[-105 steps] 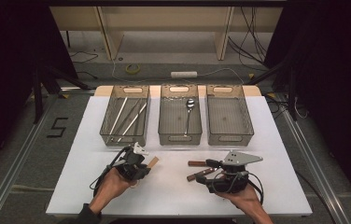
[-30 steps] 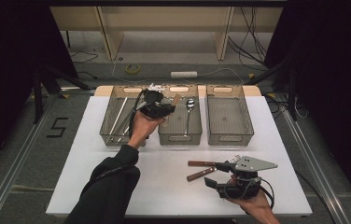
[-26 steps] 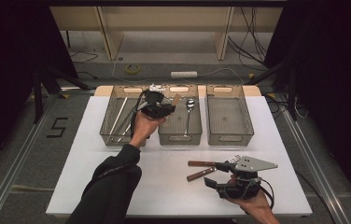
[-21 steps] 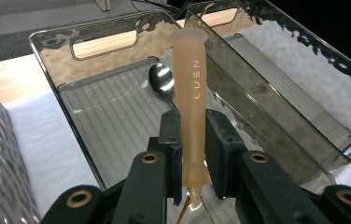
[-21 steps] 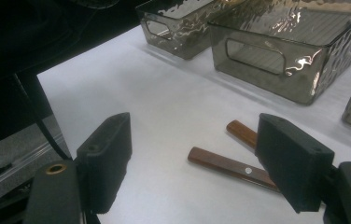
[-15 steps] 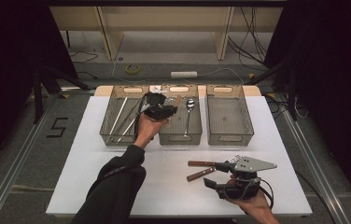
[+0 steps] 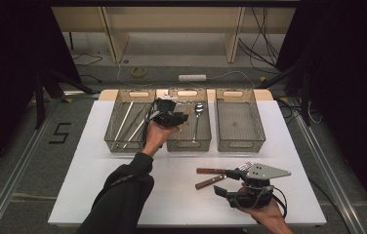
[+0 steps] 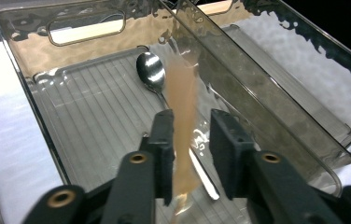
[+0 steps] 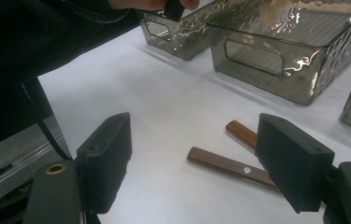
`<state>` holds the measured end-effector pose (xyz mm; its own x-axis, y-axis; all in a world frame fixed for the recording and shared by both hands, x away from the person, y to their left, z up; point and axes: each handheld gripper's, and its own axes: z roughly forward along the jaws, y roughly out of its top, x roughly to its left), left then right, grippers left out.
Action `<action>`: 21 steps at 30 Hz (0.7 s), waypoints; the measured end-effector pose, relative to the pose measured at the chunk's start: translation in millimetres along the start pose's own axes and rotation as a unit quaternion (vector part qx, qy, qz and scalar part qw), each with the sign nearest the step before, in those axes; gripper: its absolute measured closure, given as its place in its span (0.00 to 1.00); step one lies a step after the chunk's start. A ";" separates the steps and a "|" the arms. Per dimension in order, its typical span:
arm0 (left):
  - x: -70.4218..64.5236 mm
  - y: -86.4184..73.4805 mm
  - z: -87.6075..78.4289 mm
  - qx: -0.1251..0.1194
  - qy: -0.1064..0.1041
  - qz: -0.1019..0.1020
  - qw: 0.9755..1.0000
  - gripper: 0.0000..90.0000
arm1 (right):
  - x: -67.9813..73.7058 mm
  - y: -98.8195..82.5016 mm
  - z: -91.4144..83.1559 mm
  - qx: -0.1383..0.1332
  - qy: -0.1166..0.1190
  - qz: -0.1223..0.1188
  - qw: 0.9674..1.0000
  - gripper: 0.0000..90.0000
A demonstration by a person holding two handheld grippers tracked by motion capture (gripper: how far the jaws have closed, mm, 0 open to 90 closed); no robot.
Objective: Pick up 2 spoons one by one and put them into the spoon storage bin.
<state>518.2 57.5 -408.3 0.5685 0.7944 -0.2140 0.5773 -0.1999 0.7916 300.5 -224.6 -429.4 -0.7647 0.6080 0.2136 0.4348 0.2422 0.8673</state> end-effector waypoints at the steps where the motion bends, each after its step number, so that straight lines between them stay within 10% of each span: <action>1: -0.3 0.2 -1.3 -0.002 -0.002 -0.003 1.000 0.73 | -0.5 -0.1 -0.3 -0.001 -0.001 -0.001 1.000 0.31; 21: -37.1 -38.9 -52.6 0.017 -0.071 0.074 0.995 0.39 | -20.0 -3.9 -27.1 -0.028 -0.071 0.022 0.997 0.31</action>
<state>443.8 66.0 -401.1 0.7238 0.6668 -0.1777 0.5001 -0.3293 0.8009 301.2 -258.2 -424.8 -0.6686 0.7191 0.1894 0.4361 0.1729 0.8831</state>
